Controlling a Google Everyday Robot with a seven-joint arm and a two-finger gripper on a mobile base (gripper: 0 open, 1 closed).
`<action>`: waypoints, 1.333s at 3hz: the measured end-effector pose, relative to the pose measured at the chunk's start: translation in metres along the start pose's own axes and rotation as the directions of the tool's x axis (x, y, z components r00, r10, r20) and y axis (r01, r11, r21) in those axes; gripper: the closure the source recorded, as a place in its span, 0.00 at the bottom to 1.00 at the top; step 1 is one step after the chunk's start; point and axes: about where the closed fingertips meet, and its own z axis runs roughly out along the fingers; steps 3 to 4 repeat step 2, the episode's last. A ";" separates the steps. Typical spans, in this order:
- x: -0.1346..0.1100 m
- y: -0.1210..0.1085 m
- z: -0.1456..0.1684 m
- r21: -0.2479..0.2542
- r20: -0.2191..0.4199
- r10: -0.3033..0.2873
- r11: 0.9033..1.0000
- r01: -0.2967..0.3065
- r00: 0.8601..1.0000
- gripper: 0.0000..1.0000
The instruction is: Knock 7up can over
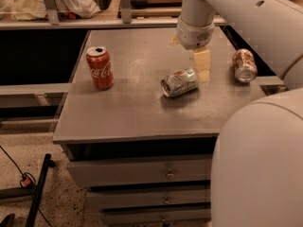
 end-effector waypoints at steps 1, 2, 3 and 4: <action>-0.005 -0.012 0.020 0.007 0.082 0.008 1.000 -0.009 0.997 0.00; -0.005 -0.012 0.020 0.007 0.082 0.008 1.000 -0.009 0.997 0.00; -0.005 -0.012 0.020 0.007 0.082 0.008 1.000 -0.009 0.997 0.00; -0.005 -0.012 0.020 0.007 0.082 0.008 1.000 -0.009 0.997 0.00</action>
Offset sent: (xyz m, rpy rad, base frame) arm 0.0031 0.0031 -0.0130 0.0562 0.0373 -0.0016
